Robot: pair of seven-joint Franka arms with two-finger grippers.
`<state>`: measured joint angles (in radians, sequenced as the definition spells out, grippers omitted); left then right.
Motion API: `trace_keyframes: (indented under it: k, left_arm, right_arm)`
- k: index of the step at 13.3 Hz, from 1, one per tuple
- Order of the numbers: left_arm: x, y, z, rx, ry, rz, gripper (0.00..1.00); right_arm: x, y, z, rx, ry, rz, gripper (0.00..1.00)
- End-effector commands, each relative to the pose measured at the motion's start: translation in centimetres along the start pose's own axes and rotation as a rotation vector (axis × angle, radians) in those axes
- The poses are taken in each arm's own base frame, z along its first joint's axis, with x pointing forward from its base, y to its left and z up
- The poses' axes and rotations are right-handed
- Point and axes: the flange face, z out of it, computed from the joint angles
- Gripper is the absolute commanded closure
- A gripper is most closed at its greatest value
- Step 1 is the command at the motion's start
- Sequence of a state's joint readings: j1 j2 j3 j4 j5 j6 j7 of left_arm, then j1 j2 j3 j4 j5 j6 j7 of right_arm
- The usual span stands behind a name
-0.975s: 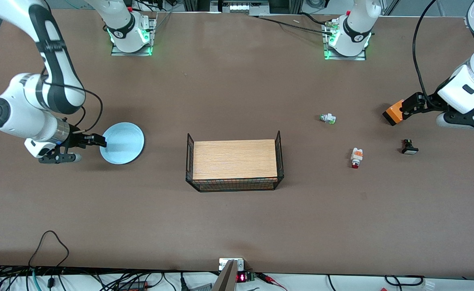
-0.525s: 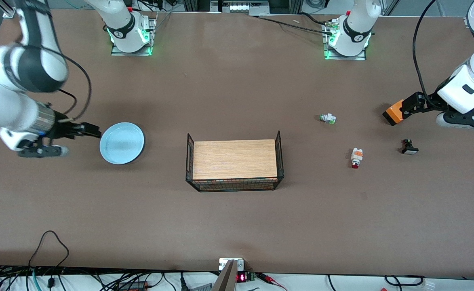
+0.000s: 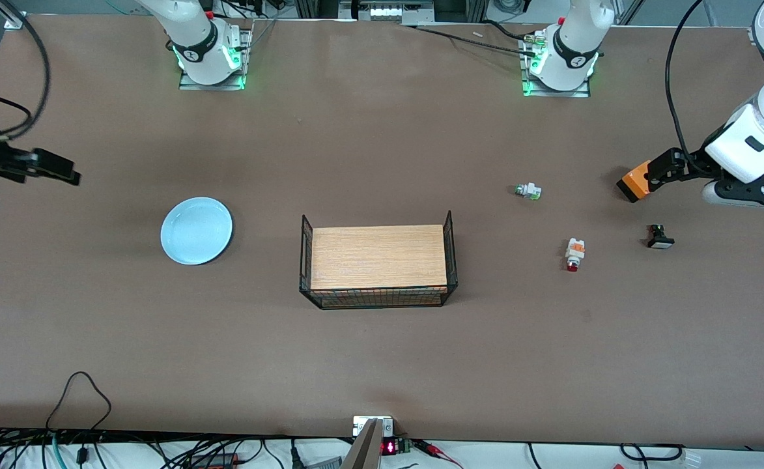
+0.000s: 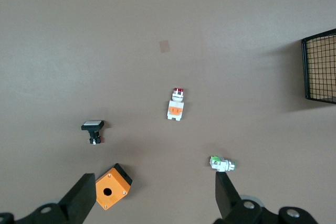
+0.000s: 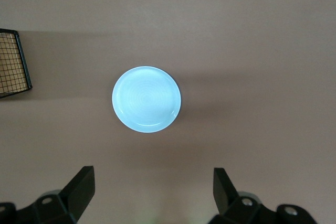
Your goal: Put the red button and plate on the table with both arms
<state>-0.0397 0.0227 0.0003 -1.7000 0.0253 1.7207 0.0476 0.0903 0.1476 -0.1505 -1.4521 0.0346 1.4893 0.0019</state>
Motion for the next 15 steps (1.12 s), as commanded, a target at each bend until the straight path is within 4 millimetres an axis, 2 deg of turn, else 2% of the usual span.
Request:
trace_keyframes:
  k: [1,3,7,11,15]
  left_arm:
    - [0.3,-0.2,-0.4,0.008,-0.013,0.047,0.0]
    - [0.3,-0.3,-0.5,0.008,-0.011,0.062,0.0]
    - [0.3,-0.3,-0.4,0.009,-0.013,0.064,0.0]
    - [0.3,-0.3,-0.5,0.009,-0.011,0.064,0.0]
    - [0.3,-0.3,-0.4,0.008,-0.011,0.064,0.0]
  right_arm:
    - [-1.7,1.0,0.1,-0.004,0.008,0.028,0.0]
    - [-3.6,1.4,0.9,-0.001,0.053,-0.01,0.0]
    - [-4.4,0.9,0.2,0.001,0.021,-0.024,0.0]
    - [-4.4,0.7,-0.7,-0.002,0.033,-0.045,0.0]
    - [-4.3,0.6,-0.8,-0.01,0.032,-0.048,0.0]
